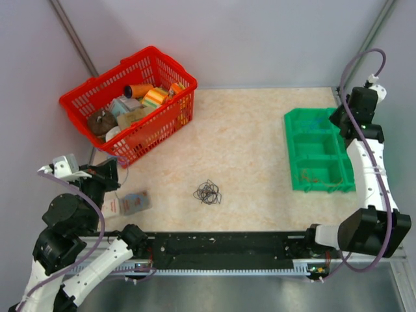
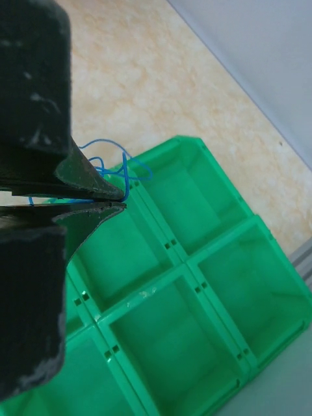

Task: Untangle the cables

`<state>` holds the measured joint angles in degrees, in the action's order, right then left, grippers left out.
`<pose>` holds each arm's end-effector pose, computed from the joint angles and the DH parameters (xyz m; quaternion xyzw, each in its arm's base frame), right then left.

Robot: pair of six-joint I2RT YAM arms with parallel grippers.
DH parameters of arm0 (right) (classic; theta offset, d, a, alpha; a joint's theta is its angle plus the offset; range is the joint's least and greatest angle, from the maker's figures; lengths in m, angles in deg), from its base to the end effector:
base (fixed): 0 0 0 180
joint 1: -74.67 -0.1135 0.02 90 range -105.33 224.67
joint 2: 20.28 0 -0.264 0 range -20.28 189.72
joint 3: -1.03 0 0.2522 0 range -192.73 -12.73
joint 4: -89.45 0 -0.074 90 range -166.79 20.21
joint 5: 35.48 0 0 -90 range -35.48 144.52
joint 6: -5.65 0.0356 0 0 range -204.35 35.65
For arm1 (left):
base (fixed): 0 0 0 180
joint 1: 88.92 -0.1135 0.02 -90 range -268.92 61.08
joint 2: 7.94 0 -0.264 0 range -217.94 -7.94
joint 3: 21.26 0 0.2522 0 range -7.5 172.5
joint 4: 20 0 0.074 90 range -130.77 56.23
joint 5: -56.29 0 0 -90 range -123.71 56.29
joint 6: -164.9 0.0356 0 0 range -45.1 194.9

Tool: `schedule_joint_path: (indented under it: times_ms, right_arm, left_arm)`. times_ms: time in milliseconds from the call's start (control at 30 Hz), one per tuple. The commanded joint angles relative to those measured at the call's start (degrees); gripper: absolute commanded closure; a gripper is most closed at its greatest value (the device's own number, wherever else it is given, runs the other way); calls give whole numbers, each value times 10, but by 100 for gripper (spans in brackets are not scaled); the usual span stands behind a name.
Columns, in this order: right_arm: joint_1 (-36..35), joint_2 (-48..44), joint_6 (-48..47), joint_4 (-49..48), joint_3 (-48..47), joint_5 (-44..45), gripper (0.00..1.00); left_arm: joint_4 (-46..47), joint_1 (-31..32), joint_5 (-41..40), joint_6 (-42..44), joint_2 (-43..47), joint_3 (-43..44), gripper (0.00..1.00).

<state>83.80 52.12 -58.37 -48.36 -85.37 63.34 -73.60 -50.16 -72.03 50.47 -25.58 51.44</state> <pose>0.2767 -0.0500 0.3746 0.2957 0.8037 0.0098 0.5162 0.0253 0.0080 0.4028 -0.1509 0.6835 -0.1592 0.6962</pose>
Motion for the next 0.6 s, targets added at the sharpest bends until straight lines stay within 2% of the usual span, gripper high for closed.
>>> schedule_joint_path:
  times_ms: [0, 200, 400, 467, 567]
  right_arm:
    - [-2, 37, -18, 0, 7, 72, 100]
    - [-2, 20, 15, 8, 64, 109, 100]
    - [-2, 42, -1, -6, 77, 123, 100]
    - [-2, 54, -7, -5, 75, 110, 94]
    - [-2, 53, -1, -5, 82, 97, 94]
  left_arm:
    - [41, 1, 17, 3, -5, -8, 100]
    - [42, 1, 35, -12, -5, -16, 100]
    - [36, 1, 49, -25, -9, -17, 100]
    - [34, 1, 58, -34, -12, -16, 100]
    - [31, 1, 77, -52, -20, -15, 100]
